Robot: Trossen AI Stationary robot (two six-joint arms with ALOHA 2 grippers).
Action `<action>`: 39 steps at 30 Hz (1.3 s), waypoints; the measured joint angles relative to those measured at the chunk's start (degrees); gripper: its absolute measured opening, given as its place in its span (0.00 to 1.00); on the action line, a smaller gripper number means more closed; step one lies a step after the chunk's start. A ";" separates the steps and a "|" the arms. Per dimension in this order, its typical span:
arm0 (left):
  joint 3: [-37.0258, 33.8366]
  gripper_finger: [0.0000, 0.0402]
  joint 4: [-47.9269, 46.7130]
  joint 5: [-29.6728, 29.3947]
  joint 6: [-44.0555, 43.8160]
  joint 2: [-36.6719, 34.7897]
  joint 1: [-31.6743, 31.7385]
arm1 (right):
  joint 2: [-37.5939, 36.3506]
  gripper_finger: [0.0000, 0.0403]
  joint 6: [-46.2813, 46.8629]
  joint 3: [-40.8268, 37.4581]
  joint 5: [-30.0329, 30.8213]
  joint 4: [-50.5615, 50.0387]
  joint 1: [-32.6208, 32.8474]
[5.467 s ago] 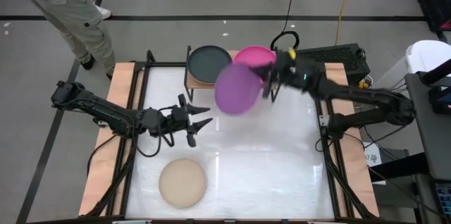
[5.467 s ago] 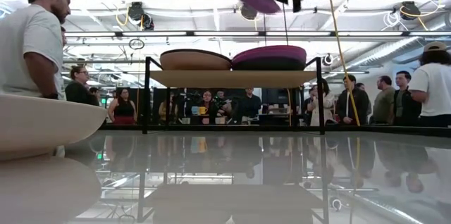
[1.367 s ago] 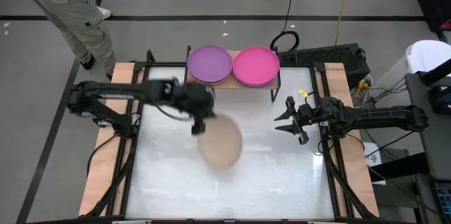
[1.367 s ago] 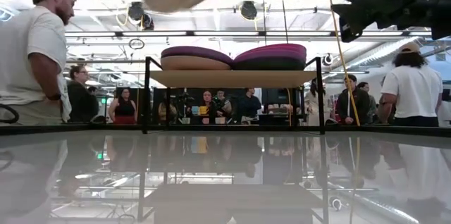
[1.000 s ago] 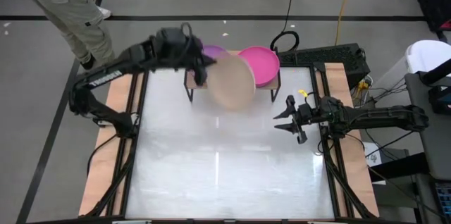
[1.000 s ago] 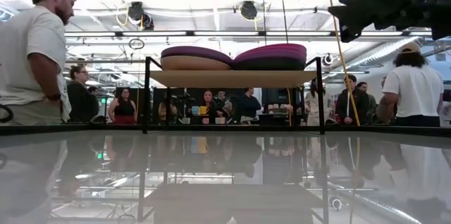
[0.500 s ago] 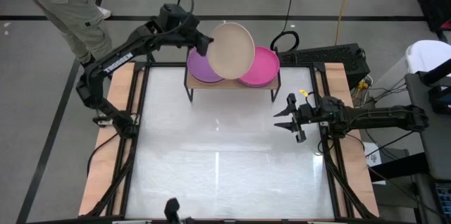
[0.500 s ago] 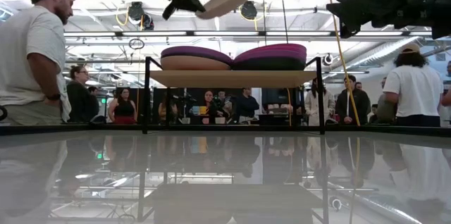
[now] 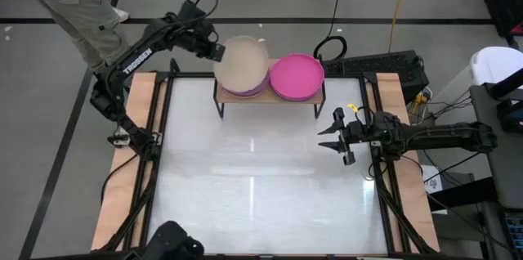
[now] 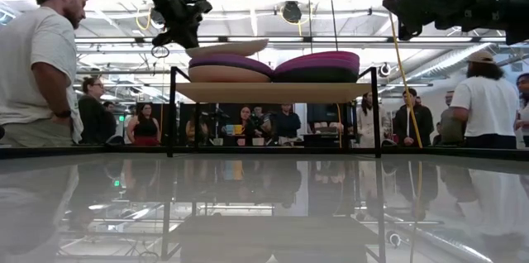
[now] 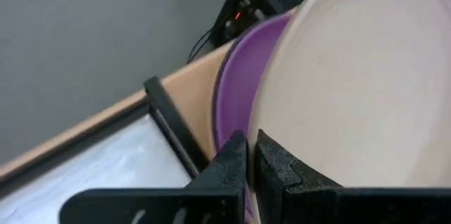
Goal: Place and stack plates onto a shelf
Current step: Stack the light brown plate on top of the purple plate on the shelf, then return to Home Position
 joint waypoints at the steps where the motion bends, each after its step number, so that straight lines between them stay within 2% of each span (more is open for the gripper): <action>1: -0.01 0.02 -0.69 -0.33 0.09 0.03 0.00 | -0.01 0.34 0.00 0.00 0.00 0.02 0.00; 6: 0.00 0.05 1.07 -1.07 0.11 0.00 -1.18 | -0.01 0.34 0.17 0.00 -0.01 0.03 0.00; 11: 0.02 0.15 2.40 -5.27 2.25 0.78 -2.05 | -0.01 0.34 1.36 0.00 -0.18 -0.03 0.00; 17: 0.02 0.30 1.94 -5.64 2.87 2.10 -2.09 | -0.01 0.34 1.39 0.00 -0.20 -0.39 0.00; 20: 0.02 0.38 1.98 -4.45 3.08 2.02 -2.46 | -0.01 0.34 1.38 0.00 -0.20 -0.43 0.00; 25: -0.02 0.47 1.25 0.88 3.11 -1.02 -2.63 | -0.01 0.34 1.72 0.00 -0.21 -1.59 0.00; 29: -0.02 0.47 1.52 0.80 5.94 -6.63 -3.87 | -0.60 0.34 1.74 0.00 -0.22 -2.78 0.01; 33: -0.32 0.41 2.36 -4.08 10.62 -14.26 -9.51 | -2.93 0.34 1.73 0.00 -0.22 -6.55 0.02; 36: -3.71 0.34 6.55 -6.83 12.10 -19.92 -15.02 | -5.83 0.34 1.66 0.00 -0.22 -9.01 0.02; 39: -10.19 0.29 13.67 -8.07 11.91 -26.53 -20.18 | -9.53 0.34 1.74 0.00 -0.22 -11.93 0.01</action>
